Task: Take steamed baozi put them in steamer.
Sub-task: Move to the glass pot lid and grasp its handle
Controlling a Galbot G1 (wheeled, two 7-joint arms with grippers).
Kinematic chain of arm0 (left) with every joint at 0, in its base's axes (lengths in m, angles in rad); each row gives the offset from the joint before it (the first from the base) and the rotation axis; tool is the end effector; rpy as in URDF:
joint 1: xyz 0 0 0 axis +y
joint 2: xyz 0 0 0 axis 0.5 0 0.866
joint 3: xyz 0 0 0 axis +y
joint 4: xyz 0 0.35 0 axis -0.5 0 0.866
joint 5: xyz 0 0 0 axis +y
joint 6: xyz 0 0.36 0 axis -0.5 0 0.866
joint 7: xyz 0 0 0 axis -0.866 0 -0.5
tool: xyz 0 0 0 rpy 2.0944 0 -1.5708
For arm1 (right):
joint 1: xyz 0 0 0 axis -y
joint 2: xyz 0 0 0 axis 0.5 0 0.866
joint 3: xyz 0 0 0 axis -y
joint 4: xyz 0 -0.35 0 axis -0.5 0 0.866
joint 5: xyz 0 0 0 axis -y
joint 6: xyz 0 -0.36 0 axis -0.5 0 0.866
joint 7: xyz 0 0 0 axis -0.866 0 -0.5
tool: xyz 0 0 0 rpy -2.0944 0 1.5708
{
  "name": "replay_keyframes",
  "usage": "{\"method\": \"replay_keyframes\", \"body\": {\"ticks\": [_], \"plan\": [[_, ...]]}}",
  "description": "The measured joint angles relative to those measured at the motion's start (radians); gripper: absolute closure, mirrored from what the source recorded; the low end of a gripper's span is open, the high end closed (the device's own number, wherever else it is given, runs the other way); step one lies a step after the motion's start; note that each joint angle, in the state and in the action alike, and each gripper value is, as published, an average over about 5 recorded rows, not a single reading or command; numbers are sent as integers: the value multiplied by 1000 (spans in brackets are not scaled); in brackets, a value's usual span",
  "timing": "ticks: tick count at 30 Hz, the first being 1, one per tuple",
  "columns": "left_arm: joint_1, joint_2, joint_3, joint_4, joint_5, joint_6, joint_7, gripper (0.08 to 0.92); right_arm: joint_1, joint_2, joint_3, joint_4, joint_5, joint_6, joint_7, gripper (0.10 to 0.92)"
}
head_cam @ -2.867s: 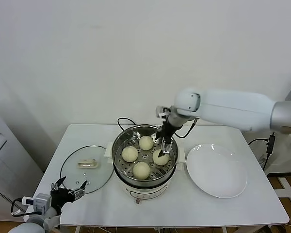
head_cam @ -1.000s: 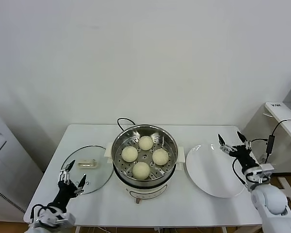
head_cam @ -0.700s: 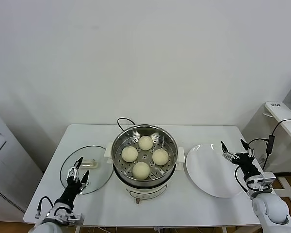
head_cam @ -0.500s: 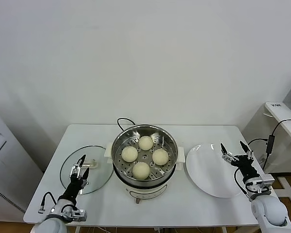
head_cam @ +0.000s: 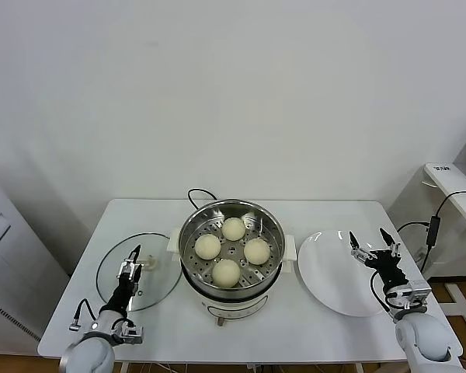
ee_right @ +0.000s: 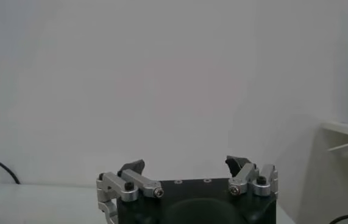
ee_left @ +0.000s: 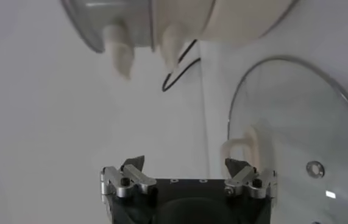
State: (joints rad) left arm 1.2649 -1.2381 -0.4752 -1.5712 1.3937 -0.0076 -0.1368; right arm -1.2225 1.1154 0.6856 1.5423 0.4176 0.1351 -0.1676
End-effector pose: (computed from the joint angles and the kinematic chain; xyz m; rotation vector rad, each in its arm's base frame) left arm 0.2784 0.0978 -0.4061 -0.1928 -2.0468 -2.3643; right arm 0.2977 -0.2106 -0.3554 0.0253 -3.1377 0.0934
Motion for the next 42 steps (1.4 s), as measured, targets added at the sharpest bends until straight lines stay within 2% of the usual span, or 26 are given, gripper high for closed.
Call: {"method": "replay_keyframes", "body": {"ticks": [19, 22, 33, 42], "plan": [[-116, -33, 1, 141, 45, 12, -17, 177, 13, 8, -1, -21, -17, 4, 2, 203], [-130, -38, 2, 156, 44, 13, -19, 202, 13, 10, 0, -22, -18, 4, 2, 203], [-137, -41, 1, 171, 28, 3, -25, 510, 14, 17, 2, -25, -23, 4, 2, 203], [-119, -30, -15, 133, 0, -5, -24, 770, 12, 18, -4, -24, -31, 8, 2, 203]]}}
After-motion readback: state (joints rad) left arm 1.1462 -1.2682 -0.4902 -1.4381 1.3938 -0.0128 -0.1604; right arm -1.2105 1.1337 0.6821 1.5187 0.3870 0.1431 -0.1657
